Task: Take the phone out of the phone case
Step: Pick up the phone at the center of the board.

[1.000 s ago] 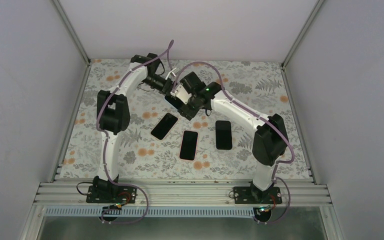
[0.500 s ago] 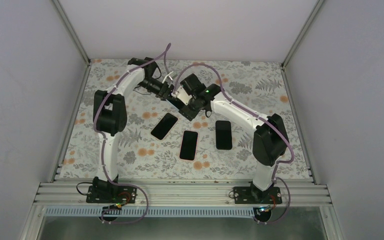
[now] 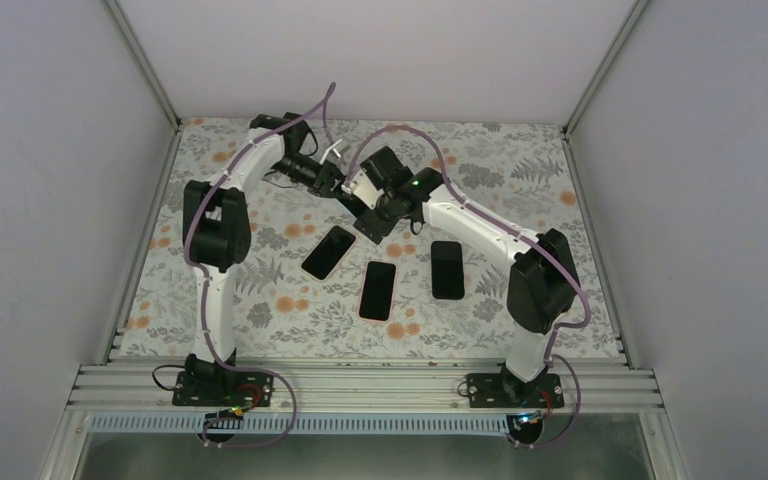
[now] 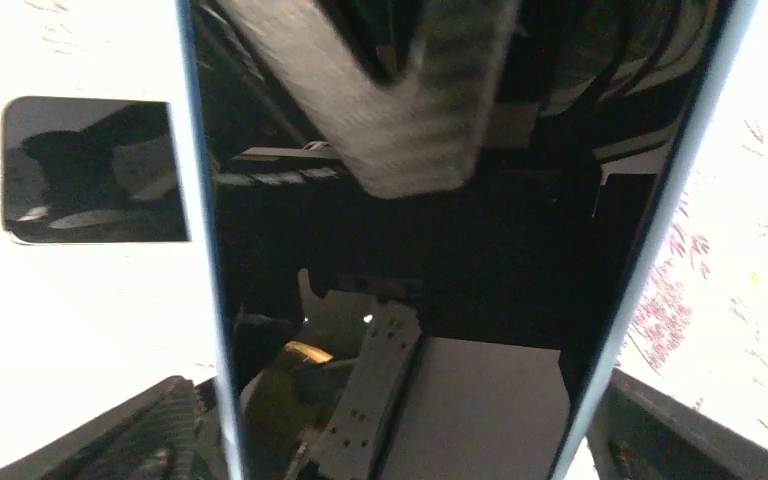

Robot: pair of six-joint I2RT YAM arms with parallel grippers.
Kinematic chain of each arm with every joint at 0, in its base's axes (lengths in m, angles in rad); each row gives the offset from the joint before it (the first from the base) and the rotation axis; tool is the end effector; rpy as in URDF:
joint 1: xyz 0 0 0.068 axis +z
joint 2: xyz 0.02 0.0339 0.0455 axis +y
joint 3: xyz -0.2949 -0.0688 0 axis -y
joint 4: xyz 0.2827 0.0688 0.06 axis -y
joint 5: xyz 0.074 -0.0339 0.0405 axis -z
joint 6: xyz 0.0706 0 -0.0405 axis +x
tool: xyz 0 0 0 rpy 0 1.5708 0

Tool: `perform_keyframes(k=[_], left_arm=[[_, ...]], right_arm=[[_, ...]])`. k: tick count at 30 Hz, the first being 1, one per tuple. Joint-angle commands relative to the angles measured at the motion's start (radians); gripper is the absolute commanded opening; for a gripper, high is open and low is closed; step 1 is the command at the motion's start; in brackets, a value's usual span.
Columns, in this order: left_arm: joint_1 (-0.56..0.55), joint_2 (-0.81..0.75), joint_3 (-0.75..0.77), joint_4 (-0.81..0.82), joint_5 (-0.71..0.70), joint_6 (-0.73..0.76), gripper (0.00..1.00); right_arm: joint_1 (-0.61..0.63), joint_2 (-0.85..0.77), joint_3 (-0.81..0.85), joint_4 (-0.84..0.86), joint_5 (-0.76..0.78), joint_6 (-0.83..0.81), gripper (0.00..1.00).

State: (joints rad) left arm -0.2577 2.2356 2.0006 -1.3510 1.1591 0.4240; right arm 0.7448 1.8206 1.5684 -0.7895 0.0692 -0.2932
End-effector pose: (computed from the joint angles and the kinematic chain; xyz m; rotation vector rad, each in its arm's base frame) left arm 0.4566 -0.1873 0.2359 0.8454 2.4217 -1.6747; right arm 0.3375 0.3045 0.2621 -1.2733 2.2785 0.0702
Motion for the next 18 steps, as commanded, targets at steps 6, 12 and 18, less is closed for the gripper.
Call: perform_keyframes(k=[6, 12, 18], left_arm=[[-0.008, -0.137, -0.048, -0.008, -0.068, 0.225, 0.02], [-0.01, -0.333, -0.189, -0.007, -0.23, 0.447, 0.02], [-0.024, -0.448, -0.263, -0.006, -0.296, 0.518, 0.02]], right_arm=[[-0.098, -0.128, -0.059, -0.163, -0.322, -0.129, 1.0], [-0.166, -0.235, -0.175, -0.212, -0.485, -0.27, 1.0], [-0.174, -0.166, -0.146, -0.222, -0.578, -0.282, 0.99]])
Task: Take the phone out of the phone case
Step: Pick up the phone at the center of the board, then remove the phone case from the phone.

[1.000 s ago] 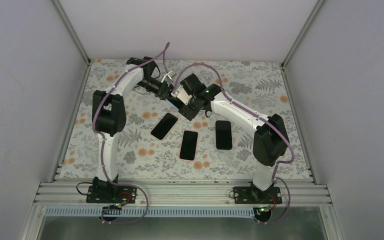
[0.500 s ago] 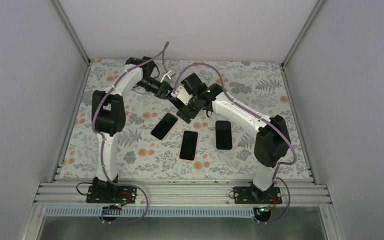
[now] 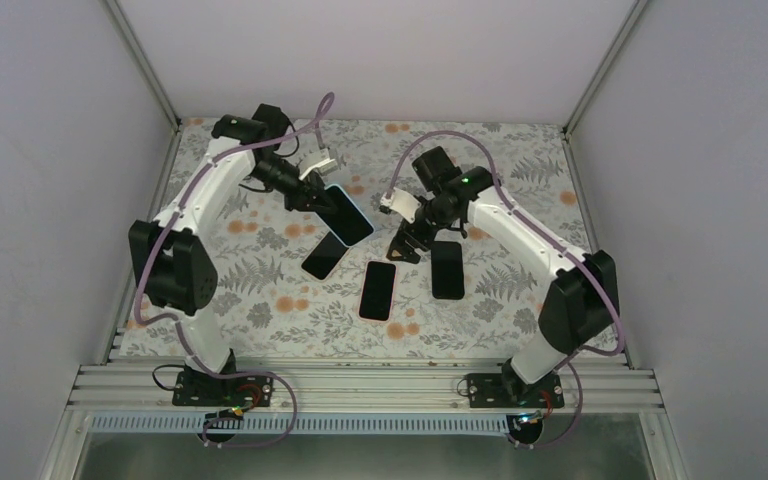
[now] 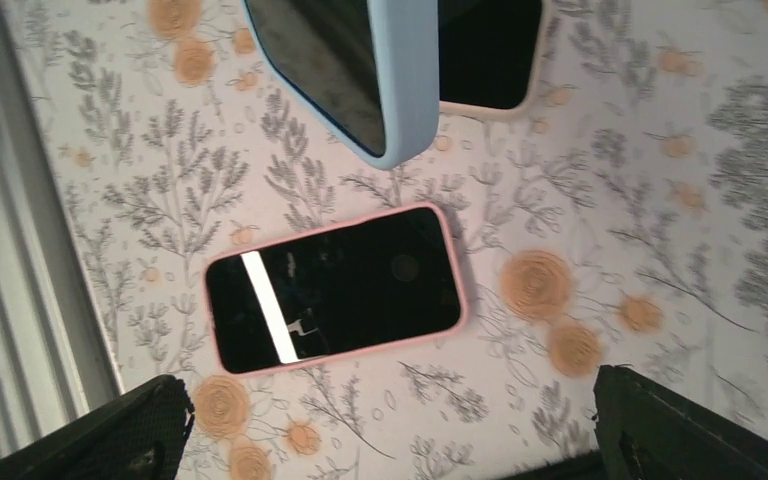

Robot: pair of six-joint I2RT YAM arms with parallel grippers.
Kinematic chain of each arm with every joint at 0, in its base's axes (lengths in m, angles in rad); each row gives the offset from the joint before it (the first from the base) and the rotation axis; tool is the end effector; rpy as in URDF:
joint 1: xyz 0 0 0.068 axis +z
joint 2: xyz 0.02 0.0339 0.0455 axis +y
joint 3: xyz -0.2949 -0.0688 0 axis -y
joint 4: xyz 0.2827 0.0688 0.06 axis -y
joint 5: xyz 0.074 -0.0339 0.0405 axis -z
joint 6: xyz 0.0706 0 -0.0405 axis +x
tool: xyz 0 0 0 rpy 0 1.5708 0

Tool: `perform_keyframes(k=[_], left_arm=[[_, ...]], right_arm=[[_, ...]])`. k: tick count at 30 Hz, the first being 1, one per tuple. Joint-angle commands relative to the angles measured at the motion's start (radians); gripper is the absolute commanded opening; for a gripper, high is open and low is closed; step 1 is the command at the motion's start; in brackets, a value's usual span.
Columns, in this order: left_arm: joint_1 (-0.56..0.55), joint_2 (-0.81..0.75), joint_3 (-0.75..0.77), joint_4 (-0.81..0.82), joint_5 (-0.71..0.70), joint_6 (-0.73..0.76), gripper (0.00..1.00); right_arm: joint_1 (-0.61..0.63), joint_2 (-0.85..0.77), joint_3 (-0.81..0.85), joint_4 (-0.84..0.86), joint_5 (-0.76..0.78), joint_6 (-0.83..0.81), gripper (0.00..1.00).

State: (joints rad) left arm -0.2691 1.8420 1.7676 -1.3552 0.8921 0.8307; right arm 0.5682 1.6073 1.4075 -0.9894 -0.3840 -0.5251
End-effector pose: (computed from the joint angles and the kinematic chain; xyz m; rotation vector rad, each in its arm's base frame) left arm 0.3730 -0.1599 0.3193 1.4020 2.1227 -1.1183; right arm 0.2990 0.2223 0.2815 -1.5014 2.2709 0.5400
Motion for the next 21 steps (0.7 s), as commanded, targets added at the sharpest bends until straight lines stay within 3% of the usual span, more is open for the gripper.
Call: perform_keyframes(k=[1, 18, 21], left_arm=[[-0.012, -0.065, -0.036, -0.002, -0.033, 0.112, 0.02], [-0.019, -0.121, -0.094, -0.002, 0.026, 0.13, 0.02], [-0.018, -0.122, -0.092, -0.002, 0.034, 0.127, 0.02]], right_arm=[[0.002, 0.084, 0.022, -0.022, -0.137, -0.054, 0.97], [0.003, 0.242, 0.143, 0.019, -0.166, -0.075, 0.91], [0.002, 0.27, 0.163, 0.021, -0.165, -0.075, 0.87]])
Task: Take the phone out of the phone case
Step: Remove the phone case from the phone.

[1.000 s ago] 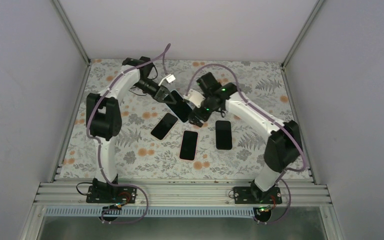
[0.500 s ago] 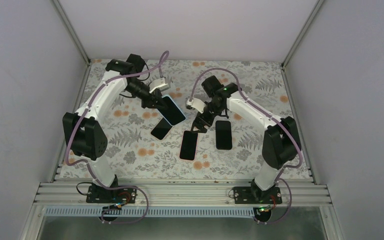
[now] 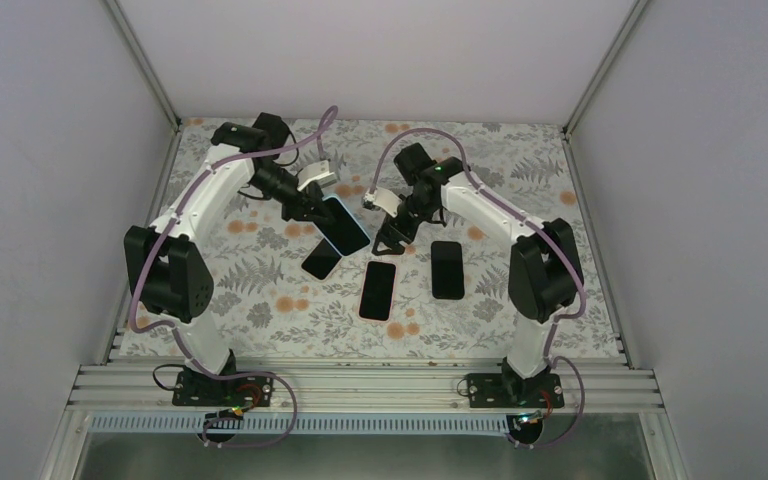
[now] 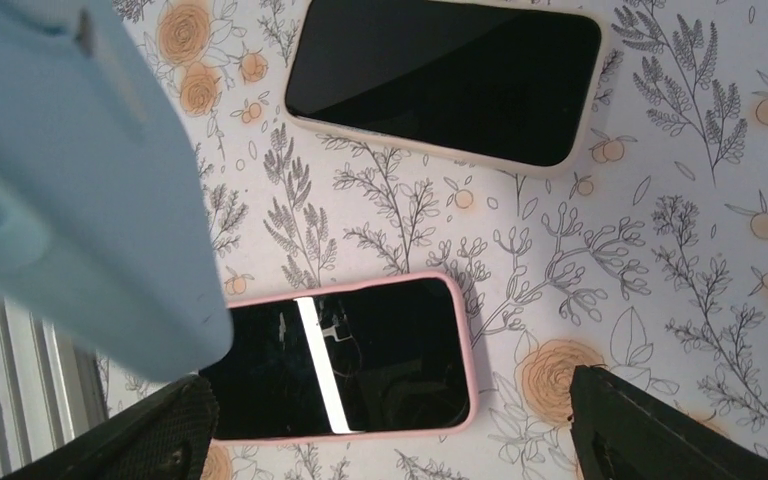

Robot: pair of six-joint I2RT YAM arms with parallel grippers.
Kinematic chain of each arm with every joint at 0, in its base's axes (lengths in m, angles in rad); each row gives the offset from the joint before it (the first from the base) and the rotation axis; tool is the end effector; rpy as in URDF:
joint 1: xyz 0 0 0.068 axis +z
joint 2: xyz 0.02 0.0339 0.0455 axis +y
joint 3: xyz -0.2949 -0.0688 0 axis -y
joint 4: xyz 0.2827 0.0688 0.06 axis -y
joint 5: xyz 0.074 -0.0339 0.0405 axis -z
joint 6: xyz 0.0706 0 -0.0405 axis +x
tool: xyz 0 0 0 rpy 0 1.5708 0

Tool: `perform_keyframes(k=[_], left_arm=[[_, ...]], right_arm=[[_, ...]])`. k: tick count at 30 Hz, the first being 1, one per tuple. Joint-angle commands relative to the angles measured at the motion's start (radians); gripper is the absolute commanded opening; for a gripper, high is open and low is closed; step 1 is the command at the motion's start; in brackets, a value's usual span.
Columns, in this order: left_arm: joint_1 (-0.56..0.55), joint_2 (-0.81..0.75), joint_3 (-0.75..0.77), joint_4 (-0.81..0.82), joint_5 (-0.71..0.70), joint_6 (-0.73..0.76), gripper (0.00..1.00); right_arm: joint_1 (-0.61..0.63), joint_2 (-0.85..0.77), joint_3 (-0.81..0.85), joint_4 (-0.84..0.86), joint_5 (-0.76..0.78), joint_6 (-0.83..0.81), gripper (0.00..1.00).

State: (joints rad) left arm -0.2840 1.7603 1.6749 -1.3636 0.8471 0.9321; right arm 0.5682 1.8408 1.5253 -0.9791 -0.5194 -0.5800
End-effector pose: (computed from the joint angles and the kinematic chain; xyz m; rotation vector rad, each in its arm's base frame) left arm 0.3471 -0.1564 0.3189 1.5242 2.0664 -1.0471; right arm 0.3376 0.2571 0.2369 -1.5926 2.2738 0.7348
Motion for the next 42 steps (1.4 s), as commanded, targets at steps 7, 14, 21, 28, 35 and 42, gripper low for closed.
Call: perform_keyframes(k=[7, 14, 21, 28, 35, 42], left_arm=[[-0.014, -0.032, 0.012, 0.005, 0.084, 0.02, 0.02], [-0.014, -0.008, 0.022, 0.006, 0.086, 0.018, 0.02], [-0.014, 0.015, 0.042, 0.006, 0.074, 0.015, 0.02], [-0.014, 0.043, 0.069, 0.006, 0.095, 0.008, 0.02], [-0.017, 0.022, 0.051, 0.006, 0.085, 0.017, 0.02], [-0.025, -0.014, 0.029, 0.006, 0.092, 0.025, 0.02]], right_arm=[[-0.009, 0.074, 0.081, 0.005, -0.055, -0.03, 0.85], [-0.025, 0.097, 0.1, -0.011, -0.083, -0.051, 0.83], [-0.026, 0.087, 0.094, -0.102, -0.157, -0.13, 0.8], [-0.026, 0.107, 0.131, -0.121, -0.172, -0.14, 0.78], [-0.047, 0.141, 0.132, -0.086, -0.133, -0.127, 0.77], [-0.084, 0.175, 0.158, -0.086, -0.13, -0.14, 0.75]])
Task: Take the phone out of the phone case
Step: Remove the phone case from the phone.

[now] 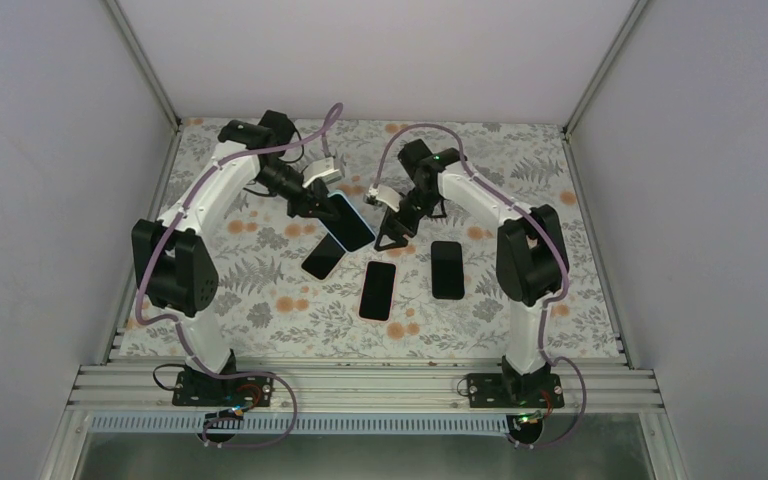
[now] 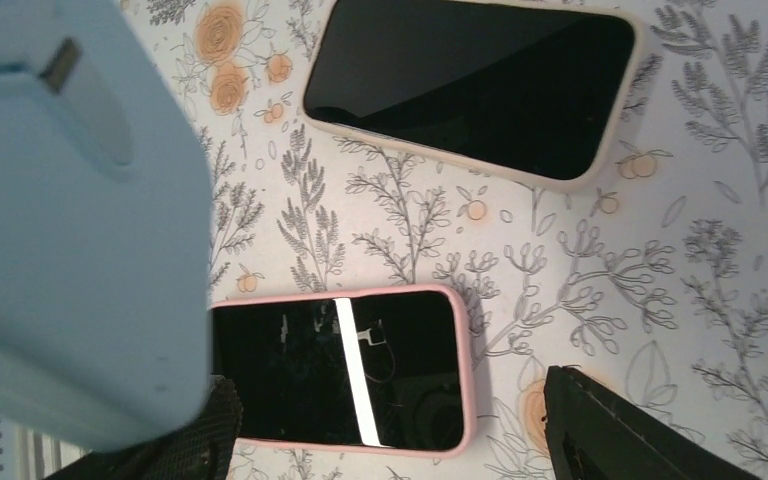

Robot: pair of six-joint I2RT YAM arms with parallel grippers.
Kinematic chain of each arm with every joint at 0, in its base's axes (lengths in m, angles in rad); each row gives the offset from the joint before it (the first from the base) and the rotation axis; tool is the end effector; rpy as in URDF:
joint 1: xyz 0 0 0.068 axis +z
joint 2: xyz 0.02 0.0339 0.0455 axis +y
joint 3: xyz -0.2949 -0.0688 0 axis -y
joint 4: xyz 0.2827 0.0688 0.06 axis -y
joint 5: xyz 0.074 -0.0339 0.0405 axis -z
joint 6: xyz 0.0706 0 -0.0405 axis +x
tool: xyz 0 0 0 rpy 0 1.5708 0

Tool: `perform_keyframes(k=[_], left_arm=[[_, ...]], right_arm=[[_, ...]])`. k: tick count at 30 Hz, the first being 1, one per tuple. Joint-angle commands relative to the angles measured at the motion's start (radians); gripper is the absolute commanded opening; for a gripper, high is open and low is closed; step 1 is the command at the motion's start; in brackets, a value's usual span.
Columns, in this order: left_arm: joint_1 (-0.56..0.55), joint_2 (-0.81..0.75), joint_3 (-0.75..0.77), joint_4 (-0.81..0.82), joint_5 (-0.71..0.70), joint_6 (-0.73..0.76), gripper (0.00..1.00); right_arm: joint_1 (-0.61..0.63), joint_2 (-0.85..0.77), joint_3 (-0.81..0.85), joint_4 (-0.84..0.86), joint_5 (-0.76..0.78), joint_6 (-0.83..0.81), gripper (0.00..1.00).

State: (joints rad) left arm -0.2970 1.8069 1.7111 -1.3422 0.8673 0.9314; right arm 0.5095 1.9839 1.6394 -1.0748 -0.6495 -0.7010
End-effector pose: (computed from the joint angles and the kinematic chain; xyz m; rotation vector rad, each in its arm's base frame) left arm 0.3591 -0.1662 0.3143 1.5322 2.0367 -1.0679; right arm 0.3671 0.2540 0.2159 -1.6464 2.2543 0.9150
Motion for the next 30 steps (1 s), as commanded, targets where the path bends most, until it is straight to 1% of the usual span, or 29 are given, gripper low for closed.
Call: perform_keyframes(k=[1, 8, 15, 20, 24, 30], left_arm=[[-0.015, -0.069, -0.016, -0.015, 0.071, 0.031, 0.02], [-0.029, -0.045, -0.014, -0.015, 0.061, 0.028, 0.02], [-0.025, -0.037, 0.01, -0.015, 0.047, 0.03, 0.02], [-0.026, -0.015, 0.027, -0.015, 0.056, 0.024, 0.02], [-0.027, 0.004, 0.031, -0.015, 0.073, 0.025, 0.02], [-0.027, 0.001, 0.044, -0.016, 0.084, 0.02, 0.02]], right_arm=[[-0.031, 0.042, 0.055, 0.005, 0.0, -0.02, 0.75], [-0.039, 0.087, 0.14, -0.066, -0.03, -0.049, 0.73], [-0.039, 0.014, 0.043, -0.141, -0.029, -0.141, 0.73], [-0.014, -0.033, 0.016, -0.114, -0.027, -0.101, 0.75], [0.008, -0.035, 0.027, -0.109, -0.044, -0.086, 0.75], [0.008, -0.027, 0.045, -0.092, -0.037, -0.07, 0.73]])
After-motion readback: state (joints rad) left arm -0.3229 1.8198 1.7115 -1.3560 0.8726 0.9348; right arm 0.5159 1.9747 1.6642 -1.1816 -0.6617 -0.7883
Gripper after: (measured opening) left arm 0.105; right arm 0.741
